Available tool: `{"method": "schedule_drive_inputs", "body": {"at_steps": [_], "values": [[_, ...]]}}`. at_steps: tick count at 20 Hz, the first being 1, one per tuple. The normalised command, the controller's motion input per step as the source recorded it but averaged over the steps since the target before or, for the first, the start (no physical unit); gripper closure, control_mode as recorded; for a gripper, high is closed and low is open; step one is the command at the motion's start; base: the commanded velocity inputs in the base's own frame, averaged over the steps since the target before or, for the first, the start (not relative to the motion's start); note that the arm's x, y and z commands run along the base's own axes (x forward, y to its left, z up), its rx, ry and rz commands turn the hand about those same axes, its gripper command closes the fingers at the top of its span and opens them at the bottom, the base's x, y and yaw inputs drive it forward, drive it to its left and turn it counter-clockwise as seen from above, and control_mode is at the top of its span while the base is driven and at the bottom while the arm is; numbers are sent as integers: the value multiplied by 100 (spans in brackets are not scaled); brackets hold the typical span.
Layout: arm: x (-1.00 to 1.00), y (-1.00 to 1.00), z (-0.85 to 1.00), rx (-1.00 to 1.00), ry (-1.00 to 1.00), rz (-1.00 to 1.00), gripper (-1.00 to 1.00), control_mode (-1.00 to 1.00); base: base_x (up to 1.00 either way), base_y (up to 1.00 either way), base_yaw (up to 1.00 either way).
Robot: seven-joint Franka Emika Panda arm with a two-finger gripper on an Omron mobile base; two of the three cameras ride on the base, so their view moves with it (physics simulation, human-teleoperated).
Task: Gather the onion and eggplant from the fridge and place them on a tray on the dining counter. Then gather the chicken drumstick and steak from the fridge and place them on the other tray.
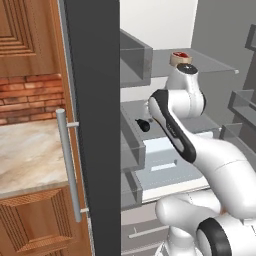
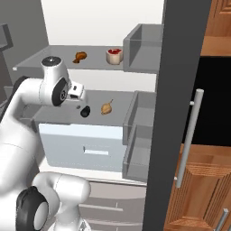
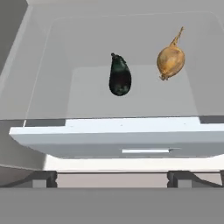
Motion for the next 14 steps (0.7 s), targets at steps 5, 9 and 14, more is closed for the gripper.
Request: {"method": "schedule_drive_inputs", "body": {"at_steps": [5,9,14], "values": [[43,0,-39,-2,0,0,-100,-100,0,0,0],[47,0,-31,-1,0,0,-100,-100,0,0,0],[50,1,-22,-1,0,0,-100,-100,0,0,0]]}}
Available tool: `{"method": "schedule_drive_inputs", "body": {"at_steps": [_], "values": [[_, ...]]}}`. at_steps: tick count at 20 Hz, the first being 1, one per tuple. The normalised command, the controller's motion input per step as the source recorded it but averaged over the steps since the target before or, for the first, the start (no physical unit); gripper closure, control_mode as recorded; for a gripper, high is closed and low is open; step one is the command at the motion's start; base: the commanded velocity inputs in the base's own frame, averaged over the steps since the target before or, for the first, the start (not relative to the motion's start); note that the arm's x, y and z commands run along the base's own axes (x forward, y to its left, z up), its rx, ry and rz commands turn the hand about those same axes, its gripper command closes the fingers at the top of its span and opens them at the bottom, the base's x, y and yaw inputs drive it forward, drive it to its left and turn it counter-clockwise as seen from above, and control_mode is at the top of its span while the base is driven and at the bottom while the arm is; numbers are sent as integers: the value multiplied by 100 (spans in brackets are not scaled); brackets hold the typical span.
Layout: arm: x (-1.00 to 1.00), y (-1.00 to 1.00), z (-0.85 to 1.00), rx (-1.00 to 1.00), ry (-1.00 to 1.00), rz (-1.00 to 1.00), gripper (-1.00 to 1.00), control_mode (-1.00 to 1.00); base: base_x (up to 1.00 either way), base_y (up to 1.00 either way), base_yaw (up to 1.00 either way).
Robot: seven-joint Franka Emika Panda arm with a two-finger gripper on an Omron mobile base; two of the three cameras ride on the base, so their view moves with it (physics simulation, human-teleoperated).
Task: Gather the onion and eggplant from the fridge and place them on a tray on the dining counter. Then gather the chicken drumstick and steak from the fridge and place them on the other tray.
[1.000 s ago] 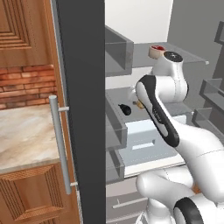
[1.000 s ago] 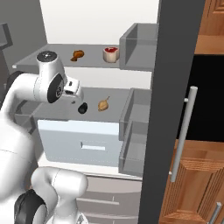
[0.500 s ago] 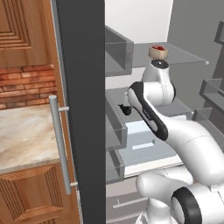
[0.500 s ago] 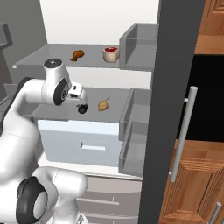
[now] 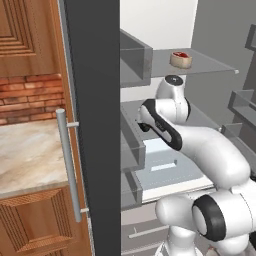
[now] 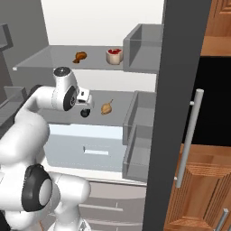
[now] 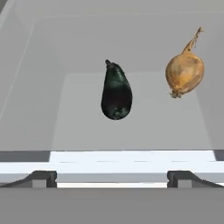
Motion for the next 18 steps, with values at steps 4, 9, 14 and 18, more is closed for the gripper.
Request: {"method": "schedule_drive_inputs", "body": {"at_steps": [4,9,14,18], "values": [[48,3,-24,-3,0,0,-100,-100,0,0,0],[42,6,-26,-4,1,0,-100,-100,0,0,0],[40,3,-16,-2,1,0,-100,-100,0,0,0],[34,0,-16,0,2,0,-100,-100,0,0,0]]}}
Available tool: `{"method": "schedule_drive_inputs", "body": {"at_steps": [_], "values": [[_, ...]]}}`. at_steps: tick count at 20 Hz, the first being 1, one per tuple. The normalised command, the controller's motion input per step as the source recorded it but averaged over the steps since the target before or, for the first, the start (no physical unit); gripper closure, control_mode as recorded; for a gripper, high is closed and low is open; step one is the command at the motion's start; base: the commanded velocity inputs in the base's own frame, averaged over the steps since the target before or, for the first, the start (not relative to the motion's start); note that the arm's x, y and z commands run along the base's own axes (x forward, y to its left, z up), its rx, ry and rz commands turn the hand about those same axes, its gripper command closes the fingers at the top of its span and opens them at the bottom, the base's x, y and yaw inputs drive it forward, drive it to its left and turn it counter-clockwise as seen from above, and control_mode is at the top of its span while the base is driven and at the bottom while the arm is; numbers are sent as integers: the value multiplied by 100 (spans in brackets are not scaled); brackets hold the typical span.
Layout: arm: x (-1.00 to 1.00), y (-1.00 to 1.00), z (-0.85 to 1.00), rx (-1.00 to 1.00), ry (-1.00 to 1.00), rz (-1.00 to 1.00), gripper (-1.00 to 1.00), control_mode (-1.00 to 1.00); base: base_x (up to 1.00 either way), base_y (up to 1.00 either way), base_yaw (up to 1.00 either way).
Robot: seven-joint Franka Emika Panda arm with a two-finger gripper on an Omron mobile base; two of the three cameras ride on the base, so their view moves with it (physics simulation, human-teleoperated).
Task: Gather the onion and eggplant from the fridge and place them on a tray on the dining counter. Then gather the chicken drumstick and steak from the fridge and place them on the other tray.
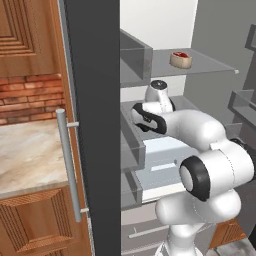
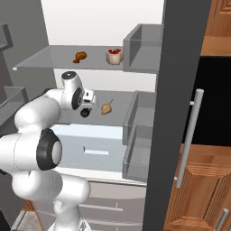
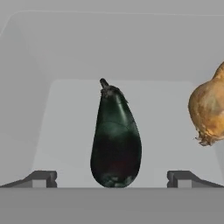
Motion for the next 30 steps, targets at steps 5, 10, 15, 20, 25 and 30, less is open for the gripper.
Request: {"method": "schedule_drive_inputs", "body": {"at_steps": [5,10,15,20,25,30], "values": [[6,0,-16,0,0,0,-100,-100,0,0,0],[6,0,-16,0,0,0,-100,-100,0,0,0],[14,0,-17,0,0,0,-100,-100,0,0,0],[13,0,-19,0,1,0,-100,-100,0,0,0],[5,0,-23,0,3,0,100,-100,0,0,0],[1,0,-4,0,3,0,100,-100,0,0,0]]}}
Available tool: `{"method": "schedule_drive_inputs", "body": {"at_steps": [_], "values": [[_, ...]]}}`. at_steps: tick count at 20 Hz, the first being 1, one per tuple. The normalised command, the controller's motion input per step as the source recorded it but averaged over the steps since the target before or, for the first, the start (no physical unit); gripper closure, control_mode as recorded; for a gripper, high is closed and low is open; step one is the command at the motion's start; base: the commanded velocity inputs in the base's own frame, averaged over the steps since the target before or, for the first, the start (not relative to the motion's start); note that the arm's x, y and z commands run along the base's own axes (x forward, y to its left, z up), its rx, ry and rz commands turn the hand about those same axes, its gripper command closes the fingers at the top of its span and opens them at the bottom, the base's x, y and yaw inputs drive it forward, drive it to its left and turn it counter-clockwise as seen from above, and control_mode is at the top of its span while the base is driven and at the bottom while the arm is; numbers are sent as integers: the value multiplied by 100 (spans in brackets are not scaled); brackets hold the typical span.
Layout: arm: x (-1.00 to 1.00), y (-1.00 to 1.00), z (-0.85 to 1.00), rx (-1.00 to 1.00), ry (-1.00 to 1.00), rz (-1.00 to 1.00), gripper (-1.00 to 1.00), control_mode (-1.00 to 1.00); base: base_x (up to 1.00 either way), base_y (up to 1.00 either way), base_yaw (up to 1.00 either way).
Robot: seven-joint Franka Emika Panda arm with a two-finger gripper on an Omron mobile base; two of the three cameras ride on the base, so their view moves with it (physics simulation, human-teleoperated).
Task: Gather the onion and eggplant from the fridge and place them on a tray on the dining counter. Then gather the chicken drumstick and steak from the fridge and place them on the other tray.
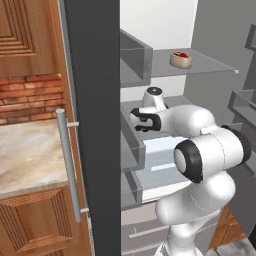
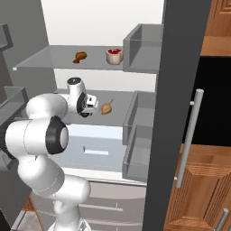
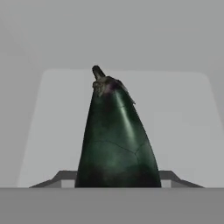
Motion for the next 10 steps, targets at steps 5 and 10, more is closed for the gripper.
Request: {"method": "schedule_drive_inputs", "body": {"at_steps": [5,10], "values": [[-50,-10,18,0,-1,-1,100,-100,0,0,0],[-88,-26,61,-1,-3,0,100,-100,0,0,0]]}}
